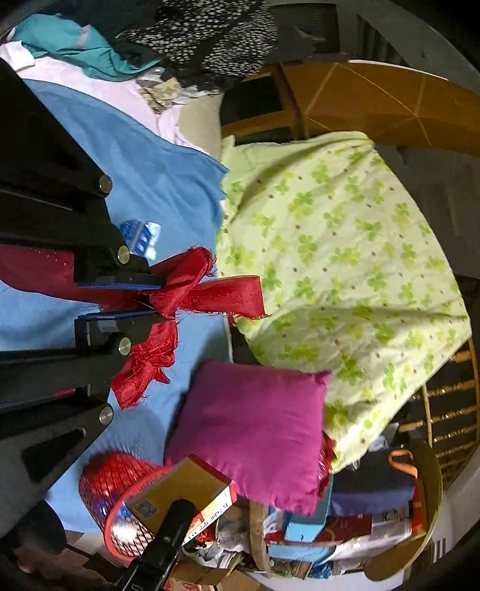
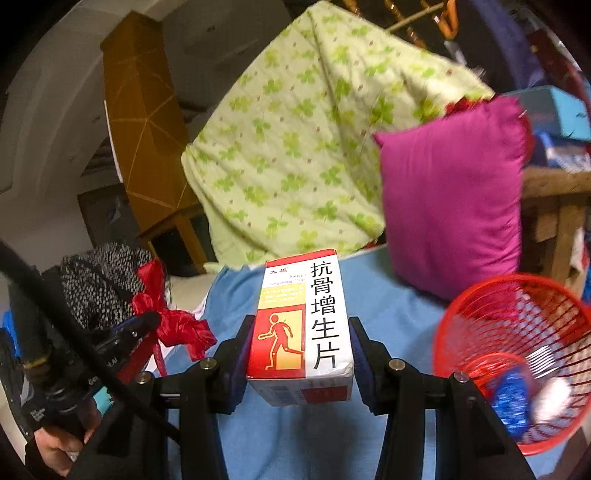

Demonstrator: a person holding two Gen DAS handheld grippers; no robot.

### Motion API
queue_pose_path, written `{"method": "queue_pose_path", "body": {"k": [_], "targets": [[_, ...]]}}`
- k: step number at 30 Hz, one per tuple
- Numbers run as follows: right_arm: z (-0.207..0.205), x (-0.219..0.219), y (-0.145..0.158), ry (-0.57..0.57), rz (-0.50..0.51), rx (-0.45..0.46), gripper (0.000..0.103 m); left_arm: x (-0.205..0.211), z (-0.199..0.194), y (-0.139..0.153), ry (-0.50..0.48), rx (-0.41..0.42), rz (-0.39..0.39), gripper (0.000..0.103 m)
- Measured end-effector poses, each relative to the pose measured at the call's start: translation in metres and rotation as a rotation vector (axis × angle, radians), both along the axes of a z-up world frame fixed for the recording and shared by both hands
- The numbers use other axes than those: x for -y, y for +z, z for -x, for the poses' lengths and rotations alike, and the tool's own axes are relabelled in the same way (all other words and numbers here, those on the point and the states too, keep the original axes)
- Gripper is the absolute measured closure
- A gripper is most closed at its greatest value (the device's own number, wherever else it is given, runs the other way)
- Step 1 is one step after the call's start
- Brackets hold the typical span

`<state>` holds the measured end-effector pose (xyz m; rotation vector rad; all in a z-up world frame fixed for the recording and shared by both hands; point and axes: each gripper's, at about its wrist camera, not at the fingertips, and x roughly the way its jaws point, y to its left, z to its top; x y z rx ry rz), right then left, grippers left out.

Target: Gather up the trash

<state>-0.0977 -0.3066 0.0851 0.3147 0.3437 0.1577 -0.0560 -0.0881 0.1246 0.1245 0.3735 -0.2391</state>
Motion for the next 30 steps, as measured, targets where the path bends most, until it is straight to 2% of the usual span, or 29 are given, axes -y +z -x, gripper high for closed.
{"method": "queue_pose_path", "body": {"k": [4, 12, 30], "targets": [[0.027, 0.016, 0.017, -0.046, 0.008, 0.031, 0.052, 0.020, 0.017, 0.016, -0.026, 0.037, -0.018, 0.093], [0.062, 0.054, 0.031, -0.123, -0.022, 0.072, 0.052, 0.063, 0.040, 0.037, -0.079, 0.090, -0.065, 0.093], [0.099, 0.125, 0.024, -0.238, -0.119, 0.115, 0.052, 0.156, 0.058, 0.046, -0.189, 0.134, -0.163, 0.093]]}}
